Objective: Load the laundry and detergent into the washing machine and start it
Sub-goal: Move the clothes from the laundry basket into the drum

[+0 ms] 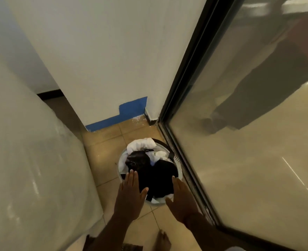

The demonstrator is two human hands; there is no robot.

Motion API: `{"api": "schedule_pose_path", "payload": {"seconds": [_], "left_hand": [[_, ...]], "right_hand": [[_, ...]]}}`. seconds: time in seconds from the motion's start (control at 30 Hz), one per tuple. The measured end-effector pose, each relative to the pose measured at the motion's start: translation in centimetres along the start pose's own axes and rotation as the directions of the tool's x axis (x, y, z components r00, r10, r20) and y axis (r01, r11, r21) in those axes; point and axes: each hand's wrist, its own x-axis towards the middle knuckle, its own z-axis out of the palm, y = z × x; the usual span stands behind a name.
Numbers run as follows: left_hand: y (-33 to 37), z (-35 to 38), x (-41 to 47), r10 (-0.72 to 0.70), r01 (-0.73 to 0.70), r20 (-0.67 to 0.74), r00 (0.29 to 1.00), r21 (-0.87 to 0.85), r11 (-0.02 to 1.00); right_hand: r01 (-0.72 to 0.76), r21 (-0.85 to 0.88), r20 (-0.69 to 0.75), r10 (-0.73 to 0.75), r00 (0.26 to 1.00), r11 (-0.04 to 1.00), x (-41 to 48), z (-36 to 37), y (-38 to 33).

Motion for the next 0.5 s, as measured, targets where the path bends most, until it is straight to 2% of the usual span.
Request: {"api": "schedule_pose_path", "payload": {"seconds": [0.5], "left_hand": [[-7.3, 16.2, 8.5, -0.077, 0.088, 0.145, 0.986, -0.071, 0.994]], "right_hand": [[-0.024, -0.028, 0.080, 0.026, 0.996, 0.999, 14.0, 11.5, 7.4]]}}
